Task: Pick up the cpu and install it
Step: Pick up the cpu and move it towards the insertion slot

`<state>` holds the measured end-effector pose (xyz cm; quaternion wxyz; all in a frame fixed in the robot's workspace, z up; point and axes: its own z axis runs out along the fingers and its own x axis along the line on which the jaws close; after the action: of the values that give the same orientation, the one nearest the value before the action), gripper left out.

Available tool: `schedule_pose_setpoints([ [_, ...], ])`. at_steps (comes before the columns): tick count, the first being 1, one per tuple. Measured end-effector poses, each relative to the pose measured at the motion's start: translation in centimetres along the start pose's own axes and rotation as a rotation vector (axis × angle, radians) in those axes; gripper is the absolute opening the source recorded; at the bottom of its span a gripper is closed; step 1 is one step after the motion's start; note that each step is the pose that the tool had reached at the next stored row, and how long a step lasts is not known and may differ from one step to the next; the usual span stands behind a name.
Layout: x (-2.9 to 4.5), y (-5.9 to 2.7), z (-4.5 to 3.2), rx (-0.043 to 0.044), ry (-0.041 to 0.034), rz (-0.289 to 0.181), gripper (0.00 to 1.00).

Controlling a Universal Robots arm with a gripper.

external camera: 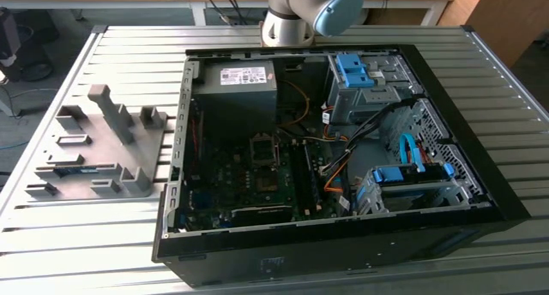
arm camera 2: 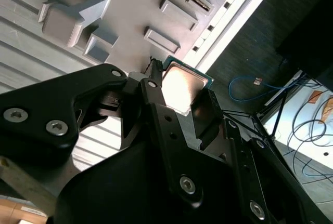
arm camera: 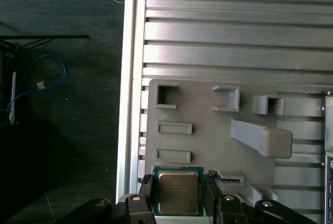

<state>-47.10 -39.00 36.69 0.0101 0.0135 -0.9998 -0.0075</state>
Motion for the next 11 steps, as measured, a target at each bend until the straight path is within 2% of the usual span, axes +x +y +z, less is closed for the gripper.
schedule_pose_setpoints([
  [11,0.02,0.02,-1.13,0.0001,0.0001,0.0,0.47],
])
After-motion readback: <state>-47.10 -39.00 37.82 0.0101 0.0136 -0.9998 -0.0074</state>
